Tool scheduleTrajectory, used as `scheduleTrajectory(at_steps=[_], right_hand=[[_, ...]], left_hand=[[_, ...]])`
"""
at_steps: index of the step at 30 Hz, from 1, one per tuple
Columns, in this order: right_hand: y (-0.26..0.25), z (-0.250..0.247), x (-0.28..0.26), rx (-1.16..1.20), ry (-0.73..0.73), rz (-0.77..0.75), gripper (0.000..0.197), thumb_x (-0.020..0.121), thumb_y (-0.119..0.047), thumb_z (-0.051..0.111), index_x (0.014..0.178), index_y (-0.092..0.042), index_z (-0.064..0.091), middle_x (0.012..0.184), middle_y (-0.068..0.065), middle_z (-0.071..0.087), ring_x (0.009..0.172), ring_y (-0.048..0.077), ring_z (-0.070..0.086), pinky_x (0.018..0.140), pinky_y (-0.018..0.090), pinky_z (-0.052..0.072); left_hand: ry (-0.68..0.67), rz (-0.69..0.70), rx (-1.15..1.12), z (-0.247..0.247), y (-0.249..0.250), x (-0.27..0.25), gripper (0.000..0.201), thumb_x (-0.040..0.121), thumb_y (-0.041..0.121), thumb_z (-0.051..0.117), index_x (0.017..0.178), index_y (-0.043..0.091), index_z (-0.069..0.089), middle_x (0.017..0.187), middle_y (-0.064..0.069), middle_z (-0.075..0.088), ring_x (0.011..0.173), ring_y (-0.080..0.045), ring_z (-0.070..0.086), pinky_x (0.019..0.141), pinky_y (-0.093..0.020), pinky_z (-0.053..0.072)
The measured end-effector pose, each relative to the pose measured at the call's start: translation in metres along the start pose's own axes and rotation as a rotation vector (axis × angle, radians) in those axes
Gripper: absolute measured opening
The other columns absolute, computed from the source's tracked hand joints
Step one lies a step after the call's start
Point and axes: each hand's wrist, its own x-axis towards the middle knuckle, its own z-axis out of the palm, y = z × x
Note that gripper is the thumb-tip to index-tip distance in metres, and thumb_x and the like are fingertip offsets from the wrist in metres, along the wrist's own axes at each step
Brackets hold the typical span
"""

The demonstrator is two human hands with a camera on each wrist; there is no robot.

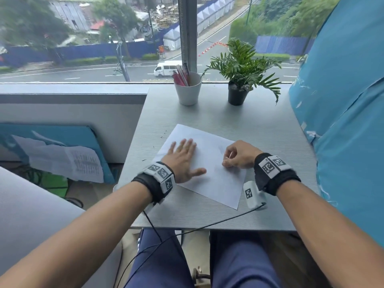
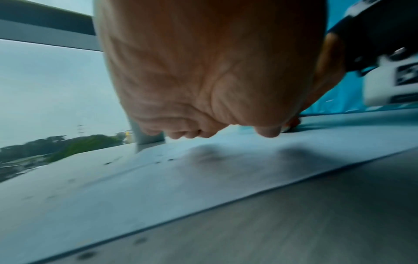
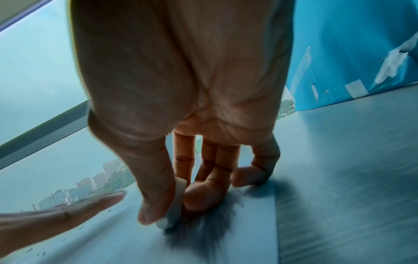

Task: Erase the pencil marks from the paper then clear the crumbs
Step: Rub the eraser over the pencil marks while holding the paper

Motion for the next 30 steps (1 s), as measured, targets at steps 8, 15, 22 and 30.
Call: scheduleTrajectory(at_steps=[8,15,22,30], right_hand=[[0.006,0.003,0.001,0.035,0.003,-0.039,0.014,0.074,-0.032,0.080,0.073,-0.023,0.069,0.071,-0.010,0.067,0.066,0.007,0.059,0.068,0.023,0.042],[0.005,0.002,0.001,0.038,-0.002,-0.037,0.014,0.074,-0.032,0.080,0.075,-0.022,0.071,0.073,-0.009,0.067,0.069,0.007,0.059,0.070,0.024,0.043],[0.002,0.000,0.001,0.005,-0.017,-0.017,0.015,0.073,-0.035,0.080,0.075,-0.023,0.071,0.074,-0.012,0.067,0.072,0.007,0.059,0.079,0.029,0.045],[-0.001,-0.002,0.001,0.000,-0.022,-0.014,0.015,0.073,-0.034,0.081,0.074,-0.023,0.070,0.068,-0.012,0.065,0.068,0.007,0.058,0.075,0.027,0.043]], left_hand=[[-0.131,0.279,-0.100,0.021,0.012,-0.007,0.083,0.094,0.071,0.025,0.156,0.035,-0.017,0.160,0.005,-0.030,0.147,-0.018,-0.028,0.120,-0.048,-0.014],[-0.050,-0.253,-0.037,0.016,-0.049,-0.022,0.106,0.087,0.082,0.019,0.156,0.009,-0.017,0.163,-0.011,-0.023,0.151,-0.026,-0.020,0.122,-0.045,-0.012],[-0.127,0.252,-0.111,0.029,-0.016,-0.050,0.093,0.087,0.079,0.020,0.156,0.030,-0.016,0.160,0.006,-0.029,0.147,-0.015,-0.028,0.123,-0.044,-0.010],[-0.010,-0.040,-0.111,-0.010,-0.006,0.002,0.107,0.088,0.080,0.027,0.157,0.009,-0.013,0.164,-0.009,-0.021,0.151,-0.026,-0.018,0.123,-0.046,-0.008]])
